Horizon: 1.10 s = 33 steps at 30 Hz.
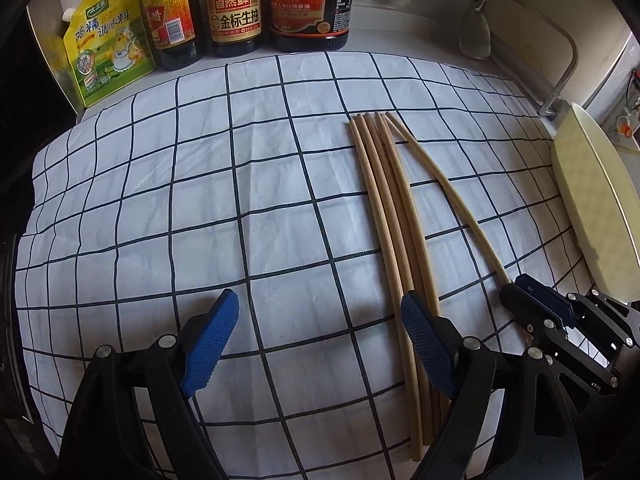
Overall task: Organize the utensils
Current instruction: 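Lower the open right gripper around a single chopstick while the left gripper lowers around another, then close the right gripper on its chopstick while the left gripper closes on another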
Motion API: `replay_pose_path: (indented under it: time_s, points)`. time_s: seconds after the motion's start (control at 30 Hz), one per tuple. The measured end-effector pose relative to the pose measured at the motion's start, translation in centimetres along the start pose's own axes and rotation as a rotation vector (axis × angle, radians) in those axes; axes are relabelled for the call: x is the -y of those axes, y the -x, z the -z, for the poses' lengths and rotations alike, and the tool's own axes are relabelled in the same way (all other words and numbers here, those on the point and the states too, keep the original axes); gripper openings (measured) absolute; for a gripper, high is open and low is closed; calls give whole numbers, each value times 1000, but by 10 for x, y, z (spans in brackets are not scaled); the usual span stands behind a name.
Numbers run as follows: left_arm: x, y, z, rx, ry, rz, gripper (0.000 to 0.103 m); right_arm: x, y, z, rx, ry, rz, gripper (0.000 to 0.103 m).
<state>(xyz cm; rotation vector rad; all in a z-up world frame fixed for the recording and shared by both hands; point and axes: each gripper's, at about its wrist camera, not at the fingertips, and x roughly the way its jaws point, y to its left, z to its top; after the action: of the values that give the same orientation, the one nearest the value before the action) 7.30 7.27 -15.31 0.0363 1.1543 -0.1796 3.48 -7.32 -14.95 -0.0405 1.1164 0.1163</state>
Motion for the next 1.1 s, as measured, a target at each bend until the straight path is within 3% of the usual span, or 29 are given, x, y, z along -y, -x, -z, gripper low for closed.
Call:
replay_pose_path:
  time_s: [0.23,0.5,0.77,1.1]
  points:
    - [5,-2,2,12,-14,-34,83,11,0,1,-10,-13,9,13]
    - [2,-6,8,8,-12,-76,87,10,0,0,-1,-15,12,30]
    - [-2,-9,5,31,2,-95,92,5,-5,-5,17,18,18,33]
    - [2,-9,-1,44,-2,-77,80,3,-9,-11,19,24,8,32]
